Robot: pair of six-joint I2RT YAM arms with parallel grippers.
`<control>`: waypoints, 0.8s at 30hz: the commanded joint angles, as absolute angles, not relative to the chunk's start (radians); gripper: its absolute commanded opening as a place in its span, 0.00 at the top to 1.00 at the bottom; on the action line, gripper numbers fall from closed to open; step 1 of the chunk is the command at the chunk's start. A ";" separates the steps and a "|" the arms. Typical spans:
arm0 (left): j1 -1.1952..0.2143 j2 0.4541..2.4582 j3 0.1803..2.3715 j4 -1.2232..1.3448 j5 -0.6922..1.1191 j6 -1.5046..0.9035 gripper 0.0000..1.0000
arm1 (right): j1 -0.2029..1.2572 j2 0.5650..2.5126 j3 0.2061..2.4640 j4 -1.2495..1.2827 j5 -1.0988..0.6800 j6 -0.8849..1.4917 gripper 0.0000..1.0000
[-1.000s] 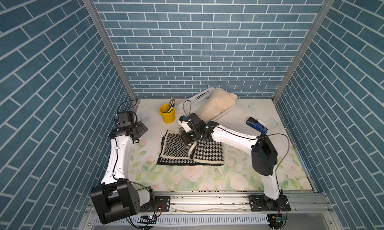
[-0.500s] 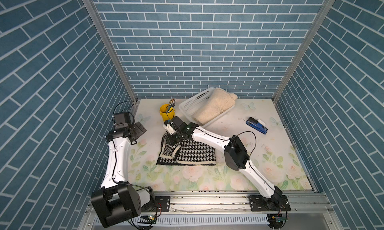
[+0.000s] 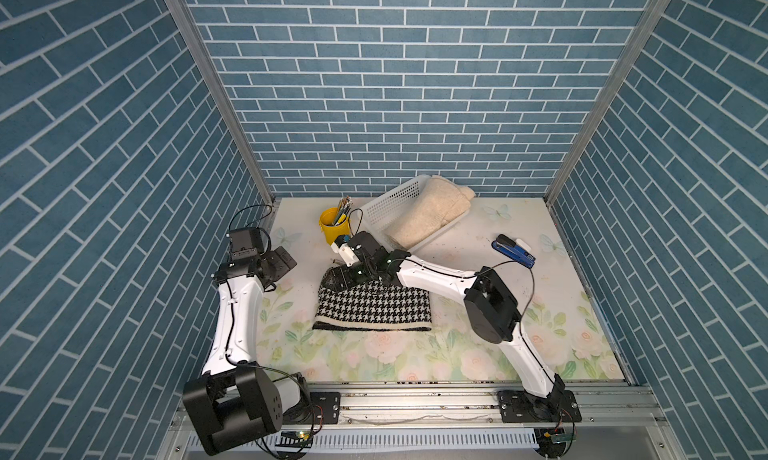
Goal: Roll up the scarf and place it into the basket
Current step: Fold the scarf at the center of the board.
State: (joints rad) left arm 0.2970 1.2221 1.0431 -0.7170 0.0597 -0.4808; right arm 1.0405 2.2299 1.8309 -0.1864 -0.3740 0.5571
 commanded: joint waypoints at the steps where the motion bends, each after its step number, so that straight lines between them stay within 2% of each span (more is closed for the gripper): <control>1: 0.292 1.227 1.014 -0.703 0.120 -0.455 0.00 | 1.000 2.017 1.683 -0.040 -0.341 0.578 0.15; 7: 0.196 1.304 0.920 -0.651 0.183 -0.487 0.00 | 0.957 1.796 1.439 -0.226 -0.069 0.491 0.16; 10: 0.116 1.332 0.905 -0.606 0.214 -0.523 0.00 | 0.927 1.713 1.305 -0.242 -0.003 0.489 0.19; 11: 0.094 1.325 0.900 -0.585 0.230 -0.535 0.00 | 0.919 1.692 1.261 -0.236 0.012 0.492 0.25; 12: 0.069 1.314 0.894 -0.557 0.248 -0.551 0.00 | 0.907 1.671 1.209 -0.231 0.029 0.497 0.38; 14: 0.031 1.288 0.893 -0.536 0.243 -0.579 0.00 | 0.881 1.645 1.123 -0.224 0.046 0.521 0.72; 15: 0.015 1.276 0.890 -0.523 0.245 -0.589 0.00 | 0.868 1.629 1.073 -0.208 0.042 0.531 0.85; 16: 0.000 1.266 0.888 -0.515 0.248 -0.598 0.00 | 0.854 1.613 1.030 -0.192 0.034 0.539 0.88; 18: -0.027 1.259 0.885 -0.512 0.238 -0.609 0.00 | 0.840 1.578 0.952 -0.156 0.035 0.543 0.82; 19: -0.040 1.258 0.878 -0.504 0.237 -0.614 0.01 | 0.831 1.563 0.919 -0.139 0.032 0.546 0.72; 22: -0.064 1.282 0.850 -0.473 0.253 -0.626 0.02 | 0.808 1.541 0.845 -0.088 -0.008 0.548 0.57; 24: -0.069 1.315 0.827 -0.442 0.267 -0.636 0.02 | 0.795 1.548 0.820 -0.063 -0.045 0.542 0.54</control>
